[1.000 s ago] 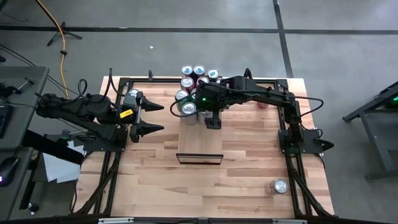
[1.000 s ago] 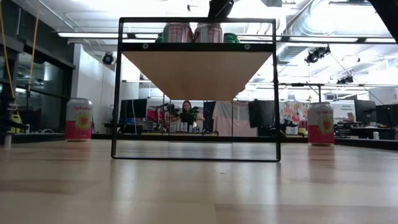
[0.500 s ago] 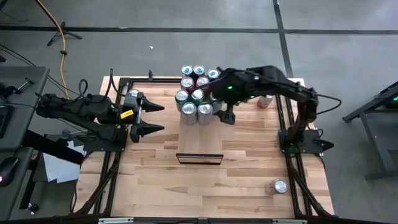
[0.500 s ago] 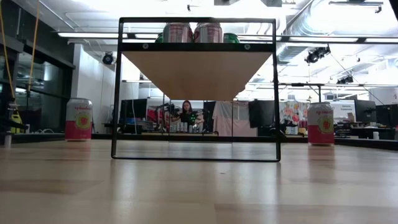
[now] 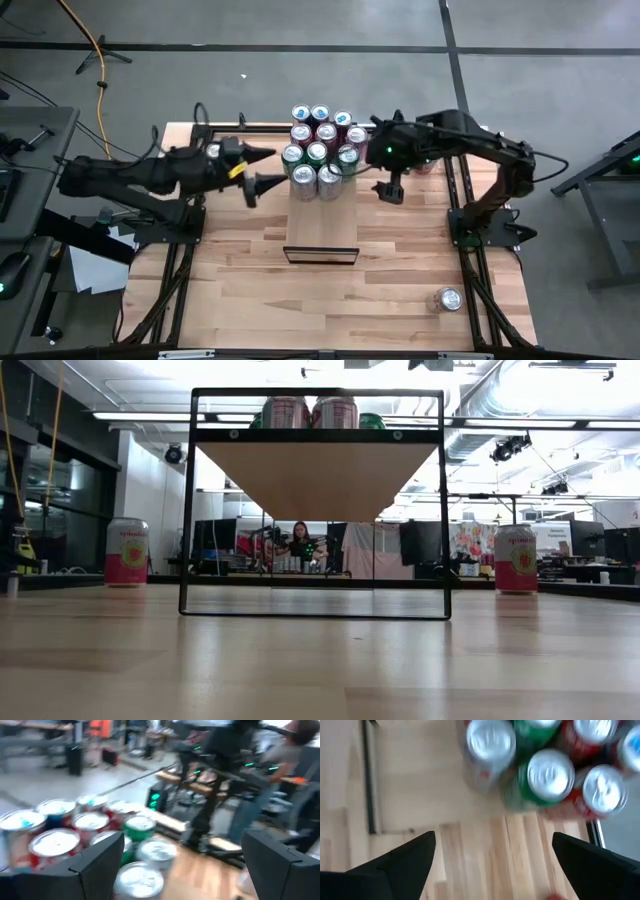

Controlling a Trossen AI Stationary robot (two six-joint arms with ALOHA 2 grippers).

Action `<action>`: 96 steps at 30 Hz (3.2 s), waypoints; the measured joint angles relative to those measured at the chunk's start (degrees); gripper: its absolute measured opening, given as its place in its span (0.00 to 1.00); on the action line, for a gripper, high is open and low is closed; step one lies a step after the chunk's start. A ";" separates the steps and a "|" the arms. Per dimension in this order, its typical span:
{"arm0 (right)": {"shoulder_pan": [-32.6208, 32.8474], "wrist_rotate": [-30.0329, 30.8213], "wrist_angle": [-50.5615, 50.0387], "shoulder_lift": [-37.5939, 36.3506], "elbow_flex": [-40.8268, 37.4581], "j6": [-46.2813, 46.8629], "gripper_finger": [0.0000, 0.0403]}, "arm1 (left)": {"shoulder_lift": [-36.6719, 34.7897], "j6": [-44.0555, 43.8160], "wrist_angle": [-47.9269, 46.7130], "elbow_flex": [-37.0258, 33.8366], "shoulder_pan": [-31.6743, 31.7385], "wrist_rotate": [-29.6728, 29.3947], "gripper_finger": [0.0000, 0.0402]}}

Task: Place canned beverage on shelf
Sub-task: Put the top red silver soda on the shelf, then adjust soda cans on the shelf

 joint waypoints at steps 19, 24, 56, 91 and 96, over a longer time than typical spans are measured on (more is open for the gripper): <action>-0.03 10.89 44.59 -34.39 -63.61 38.67 0.06 | -8.85 -4.28 -7.71 -10.89 9.95 2.03 0.04; 0.24 10.68 56.47 -35.29 -71.74 43.82 0.05 | -11.05 -7.18 -2.05 -20.93 10.58 1.29 0.01; 0.22 12.58 61.59 -35.32 -70.99 43.45 0.00 | 1.96 -5.48 13.97 -25.92 21.66 11.00 0.00; -19.91 4.36 75.79 -27.16 -70.90 52.98 0.00 | 4.39 -6.64 18.96 -25.88 24.72 1.41 0.00; -19.91 4.31 77.15 -26.58 -70.90 52.94 0.00 | 4.39 -6.64 18.96 -25.88 25.95 1.22 0.00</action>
